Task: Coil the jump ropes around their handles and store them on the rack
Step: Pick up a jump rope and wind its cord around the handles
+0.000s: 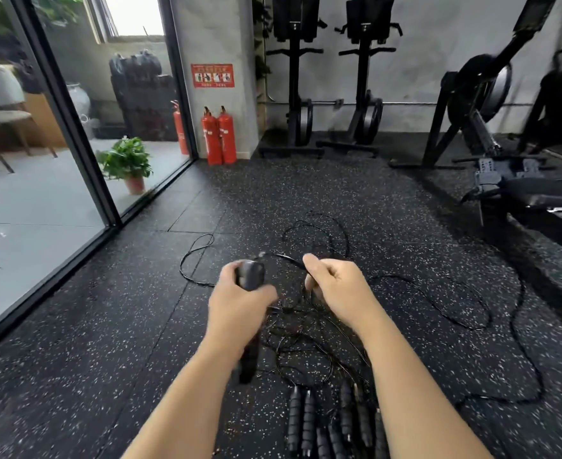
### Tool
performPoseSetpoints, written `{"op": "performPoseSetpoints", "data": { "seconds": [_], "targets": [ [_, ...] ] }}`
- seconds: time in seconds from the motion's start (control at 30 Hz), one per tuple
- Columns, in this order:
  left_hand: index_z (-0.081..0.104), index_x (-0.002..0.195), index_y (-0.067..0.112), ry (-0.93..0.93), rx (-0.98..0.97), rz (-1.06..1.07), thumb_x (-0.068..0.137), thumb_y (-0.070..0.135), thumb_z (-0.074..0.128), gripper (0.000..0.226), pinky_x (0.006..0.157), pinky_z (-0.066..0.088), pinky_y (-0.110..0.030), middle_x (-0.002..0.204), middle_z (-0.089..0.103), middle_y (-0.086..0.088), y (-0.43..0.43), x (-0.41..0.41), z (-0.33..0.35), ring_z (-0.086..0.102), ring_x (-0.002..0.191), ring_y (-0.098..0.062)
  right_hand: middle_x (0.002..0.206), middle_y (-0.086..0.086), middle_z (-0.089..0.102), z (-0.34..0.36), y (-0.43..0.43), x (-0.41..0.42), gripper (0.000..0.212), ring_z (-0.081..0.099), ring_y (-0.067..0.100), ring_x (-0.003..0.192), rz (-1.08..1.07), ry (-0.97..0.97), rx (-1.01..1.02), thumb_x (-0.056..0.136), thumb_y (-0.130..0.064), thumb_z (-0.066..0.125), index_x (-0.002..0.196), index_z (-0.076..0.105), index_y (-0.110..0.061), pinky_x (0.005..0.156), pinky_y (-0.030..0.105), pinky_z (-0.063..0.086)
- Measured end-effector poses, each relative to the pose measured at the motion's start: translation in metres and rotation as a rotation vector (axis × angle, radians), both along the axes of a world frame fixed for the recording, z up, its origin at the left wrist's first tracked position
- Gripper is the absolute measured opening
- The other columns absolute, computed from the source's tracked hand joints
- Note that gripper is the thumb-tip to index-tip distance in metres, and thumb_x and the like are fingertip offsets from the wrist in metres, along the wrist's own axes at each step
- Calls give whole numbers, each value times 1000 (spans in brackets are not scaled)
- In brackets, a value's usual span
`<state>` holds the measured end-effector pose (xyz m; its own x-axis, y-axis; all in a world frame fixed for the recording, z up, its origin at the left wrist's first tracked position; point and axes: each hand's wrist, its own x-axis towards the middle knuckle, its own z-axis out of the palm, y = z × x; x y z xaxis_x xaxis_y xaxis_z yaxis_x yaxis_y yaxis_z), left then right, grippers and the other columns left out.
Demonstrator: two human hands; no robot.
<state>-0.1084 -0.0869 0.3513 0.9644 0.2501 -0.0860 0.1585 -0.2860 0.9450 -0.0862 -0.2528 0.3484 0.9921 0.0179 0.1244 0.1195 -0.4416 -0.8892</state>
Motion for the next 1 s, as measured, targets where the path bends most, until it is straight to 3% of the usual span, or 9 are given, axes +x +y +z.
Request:
{"op": "performPoseSetpoints", "data": {
  "seconds": [0.13, 0.27, 0.4, 0.53, 0.63, 0.7, 0.8, 0.93, 1.0],
  "targets": [
    [56, 88, 4, 131, -636, 159, 76, 0, 66, 16, 54, 44, -28, 60, 57, -5, 32, 18, 5, 49, 52, -15, 58, -6, 51, -12, -15, -4, 27, 42, 9, 52, 71, 79, -146, 93, -36, 59, 77, 61, -14, 55, 26, 36],
    [52, 79, 11, 138, -870, 156, 74, 2, 60, 13, 53, 47, -25, 60, 55, -1, 50, 22, 7, 51, 49, -12, 72, -6, 60, -32, -20, 2, 16, 52, 13, 65, 30, 149, -430, 93, -21, 55, 79, 58, -26, 63, 32, 43],
    [48, 75, 12, 130, -1097, 173, 75, 4, 54, 9, 51, 47, -22, 60, 53, 1, 64, 23, 8, 48, 48, -11, 76, -8, 56, -58, -24, 2, 20, 49, 13, 66, -24, 283, -681, 94, -13, 44, 84, 57, -24, 61, 29, 35],
    [49, 82, 8, 175, -1118, 174, 71, -1, 54, 14, 51, 48, -22, 64, 59, -3, 66, 23, 3, 51, 50, -11, 70, 1, 58, -59, -12, 10, 29, 47, 19, 61, -75, 247, -532, 99, -26, 44, 76, 53, -10, 55, 30, 36],
    [53, 101, 4, 295, -1009, 39, 58, -1, 58, 44, 50, 52, -26, 82, 69, -16, 50, 20, 0, 55, 51, -14, 67, -1, 63, -30, 10, 18, 30, 55, 18, 59, -84, 90, -360, 99, -26, 44, 80, 60, -7, 62, 34, 46],
    [56, 100, 2, 363, -952, -93, 57, 2, 56, 42, 50, 53, -27, 94, 69, -20, 35, 16, 3, 56, 52, -16, 70, 0, 66, -19, 26, 21, 24, 63, 20, 67, -5, 75, -299, 97, -24, 47, 83, 63, -12, 68, 38, 50],
    [62, 94, 5, 399, -943, -237, 71, 1, 49, 27, 52, 55, -27, 79, 62, -14, 18, 12, 5, 57, 52, -16, 68, 1, 63, -16, 46, 17, 19, 56, 19, 60, 185, 156, -212, 93, -12, 50, 80, 64, -15, 66, 43, 52],
    [65, 92, 7, 357, -942, -277, 66, 2, 53, 29, 56, 54, -26, 81, 64, -8, 20, 14, 3, 57, 56, -15, 64, 1, 56, -11, 49, 9, 30, 50, 17, 61, 307, 229, -166, 95, -7, 49, 71, 55, -23, 57, 25, 43],
    [64, 96, 6, 321, -991, -307, 62, 5, 53, 35, 58, 53, -27, 89, 65, -7, 26, 15, 4, 57, 59, -14, 61, -2, 57, -14, 44, 8, 29, 50, 14, 61, 299, 249, -223, 91, -7, 52, 66, 56, -21, 61, 27, 43]
  ]
}}
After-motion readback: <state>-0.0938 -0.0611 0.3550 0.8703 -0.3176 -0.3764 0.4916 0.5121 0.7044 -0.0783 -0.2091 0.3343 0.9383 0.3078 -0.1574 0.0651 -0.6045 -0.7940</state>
